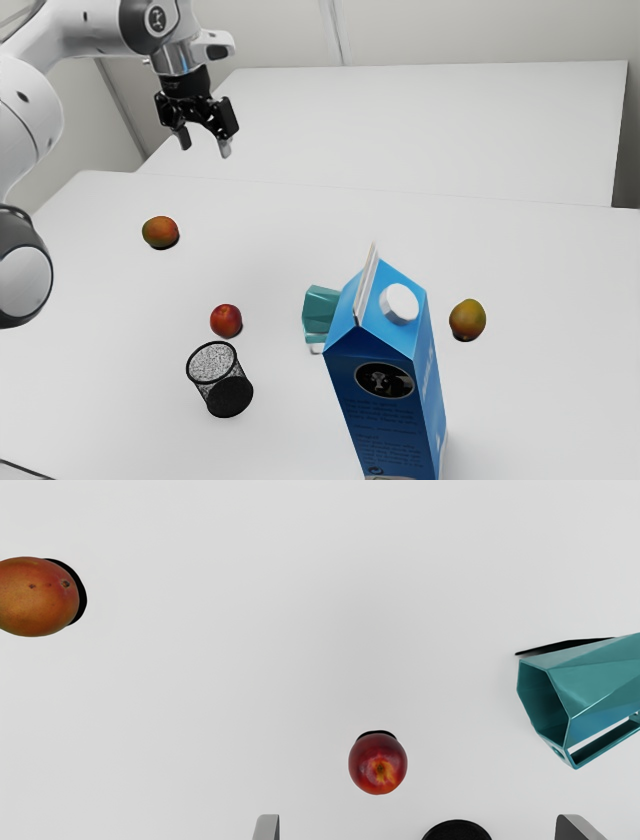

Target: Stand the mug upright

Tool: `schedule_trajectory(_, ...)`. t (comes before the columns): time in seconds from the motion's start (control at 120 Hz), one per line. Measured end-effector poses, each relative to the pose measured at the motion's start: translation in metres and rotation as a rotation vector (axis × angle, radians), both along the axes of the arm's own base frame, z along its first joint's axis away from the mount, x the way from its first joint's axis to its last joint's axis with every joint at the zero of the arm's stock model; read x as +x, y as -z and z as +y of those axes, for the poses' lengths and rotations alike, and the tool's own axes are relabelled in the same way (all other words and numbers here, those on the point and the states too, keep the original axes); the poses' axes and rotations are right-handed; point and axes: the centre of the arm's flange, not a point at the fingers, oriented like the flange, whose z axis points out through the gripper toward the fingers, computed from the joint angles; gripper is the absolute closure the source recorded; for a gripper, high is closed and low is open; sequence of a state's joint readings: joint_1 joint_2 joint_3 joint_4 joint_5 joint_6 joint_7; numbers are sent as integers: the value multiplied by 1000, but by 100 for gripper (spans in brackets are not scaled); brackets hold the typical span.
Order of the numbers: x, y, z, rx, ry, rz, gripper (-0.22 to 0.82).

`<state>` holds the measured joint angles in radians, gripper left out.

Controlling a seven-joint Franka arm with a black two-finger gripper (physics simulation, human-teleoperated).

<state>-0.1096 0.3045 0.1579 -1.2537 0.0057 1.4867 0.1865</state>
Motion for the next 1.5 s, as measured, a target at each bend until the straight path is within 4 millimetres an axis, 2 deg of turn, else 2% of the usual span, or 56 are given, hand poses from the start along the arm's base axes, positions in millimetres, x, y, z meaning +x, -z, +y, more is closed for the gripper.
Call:
schedule_trajectory(0.175,3,7,-1,-5,5,1,0)
schedule_trajectory(0.242,-1,22,-13,-39,10,16,0)
schedule_trajectory(0.417,-47,67,-11,-160,-66,25,0)
schedule_trajectory(0.517,-71,102,-7,-273,-153,33,0)
schedule_trajectory(0.65,-106,133,-1,-413,-281,24,0)
schedule_trajectory(0.825,-128,182,-3,-575,-437,33,0)
schedule_trajectory(0.917,-130,204,-8,-647,-493,23,0)
schedule_trajectory(1.208,-110,257,-21,-757,-561,-20,0)
schedule_trajectory(1.35,-98,275,-32,-792,-561,-32,0)
schedule_trajectory(1.5,-91,284,-45,-832,-554,-49,0)
